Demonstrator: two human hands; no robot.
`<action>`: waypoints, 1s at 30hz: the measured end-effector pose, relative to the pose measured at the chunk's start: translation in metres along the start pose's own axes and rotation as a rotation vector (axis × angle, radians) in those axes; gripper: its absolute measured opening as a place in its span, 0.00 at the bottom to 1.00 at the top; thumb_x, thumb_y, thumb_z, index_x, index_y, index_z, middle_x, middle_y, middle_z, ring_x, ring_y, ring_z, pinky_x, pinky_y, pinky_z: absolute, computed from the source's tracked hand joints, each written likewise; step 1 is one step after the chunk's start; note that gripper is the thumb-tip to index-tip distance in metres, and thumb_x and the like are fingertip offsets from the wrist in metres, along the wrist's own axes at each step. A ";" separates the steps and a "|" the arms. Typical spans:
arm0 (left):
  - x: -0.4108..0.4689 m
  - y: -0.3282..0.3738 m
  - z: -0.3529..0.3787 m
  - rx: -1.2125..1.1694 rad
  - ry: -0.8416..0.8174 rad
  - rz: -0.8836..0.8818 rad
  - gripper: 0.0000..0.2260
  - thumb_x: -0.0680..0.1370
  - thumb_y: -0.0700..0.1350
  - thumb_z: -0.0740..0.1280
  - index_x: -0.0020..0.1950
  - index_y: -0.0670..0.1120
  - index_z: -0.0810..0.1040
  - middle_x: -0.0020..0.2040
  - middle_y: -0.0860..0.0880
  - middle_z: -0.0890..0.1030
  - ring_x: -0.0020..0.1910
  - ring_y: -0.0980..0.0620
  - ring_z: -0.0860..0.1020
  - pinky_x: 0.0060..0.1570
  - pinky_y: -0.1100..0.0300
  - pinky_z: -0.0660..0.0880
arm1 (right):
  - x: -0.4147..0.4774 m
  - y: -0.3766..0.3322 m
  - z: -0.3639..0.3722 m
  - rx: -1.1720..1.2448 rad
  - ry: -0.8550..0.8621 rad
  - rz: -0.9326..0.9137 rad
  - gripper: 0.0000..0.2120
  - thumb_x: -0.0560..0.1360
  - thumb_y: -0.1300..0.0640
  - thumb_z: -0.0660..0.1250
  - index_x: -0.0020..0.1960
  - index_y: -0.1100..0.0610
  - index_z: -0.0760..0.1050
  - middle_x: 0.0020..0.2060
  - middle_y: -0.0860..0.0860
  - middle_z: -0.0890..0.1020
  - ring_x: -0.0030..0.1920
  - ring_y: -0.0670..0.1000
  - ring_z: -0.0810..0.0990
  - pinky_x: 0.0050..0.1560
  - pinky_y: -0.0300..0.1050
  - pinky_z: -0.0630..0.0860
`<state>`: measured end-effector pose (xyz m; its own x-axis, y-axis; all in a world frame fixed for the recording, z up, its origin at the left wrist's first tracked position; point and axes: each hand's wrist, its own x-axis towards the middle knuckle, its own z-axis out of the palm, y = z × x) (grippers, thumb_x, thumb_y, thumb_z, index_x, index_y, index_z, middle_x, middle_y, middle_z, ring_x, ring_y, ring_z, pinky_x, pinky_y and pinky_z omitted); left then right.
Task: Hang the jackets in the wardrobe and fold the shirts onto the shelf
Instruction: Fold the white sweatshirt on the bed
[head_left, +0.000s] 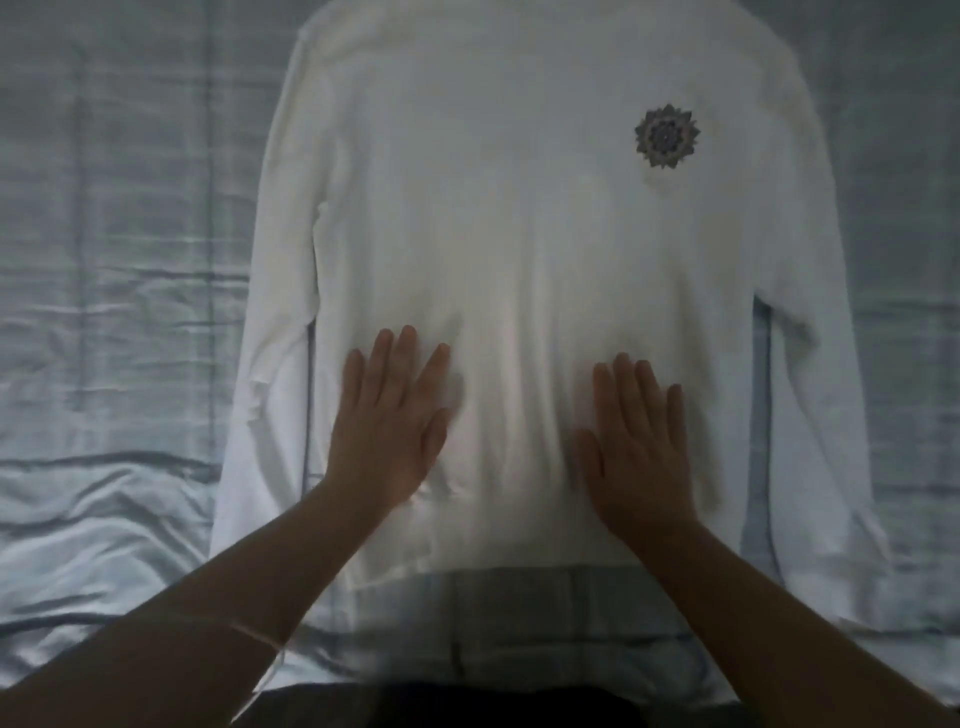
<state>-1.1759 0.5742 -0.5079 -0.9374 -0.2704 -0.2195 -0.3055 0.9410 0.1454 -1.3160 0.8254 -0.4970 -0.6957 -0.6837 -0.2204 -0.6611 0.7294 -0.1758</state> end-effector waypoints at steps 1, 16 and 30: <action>-0.009 -0.002 0.004 -0.005 -0.014 -0.013 0.26 0.84 0.56 0.48 0.81 0.48 0.57 0.80 0.37 0.57 0.79 0.36 0.54 0.76 0.36 0.51 | -0.007 0.004 0.004 -0.011 -0.019 0.004 0.30 0.82 0.47 0.52 0.80 0.59 0.54 0.79 0.59 0.55 0.80 0.59 0.50 0.76 0.66 0.50; -0.081 0.004 0.000 -0.140 -0.024 0.082 0.28 0.84 0.55 0.53 0.81 0.46 0.55 0.81 0.43 0.53 0.81 0.42 0.49 0.78 0.43 0.48 | -0.073 0.030 -0.013 0.085 -0.043 -0.031 0.30 0.80 0.49 0.54 0.79 0.57 0.55 0.80 0.57 0.55 0.80 0.56 0.49 0.78 0.60 0.48; -0.131 -0.014 0.011 -0.005 -0.283 0.238 0.30 0.84 0.53 0.51 0.82 0.48 0.42 0.82 0.45 0.44 0.81 0.43 0.43 0.78 0.46 0.46 | -0.104 0.079 -0.026 -0.064 -0.359 -0.083 0.47 0.65 0.74 0.61 0.81 0.53 0.53 0.80 0.54 0.54 0.79 0.57 0.52 0.76 0.55 0.59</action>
<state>-1.0467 0.5988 -0.4918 -0.8993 0.0237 -0.4367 -0.0857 0.9696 0.2292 -1.3034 0.9540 -0.4631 -0.5037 -0.6805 -0.5322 -0.7353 0.6611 -0.1493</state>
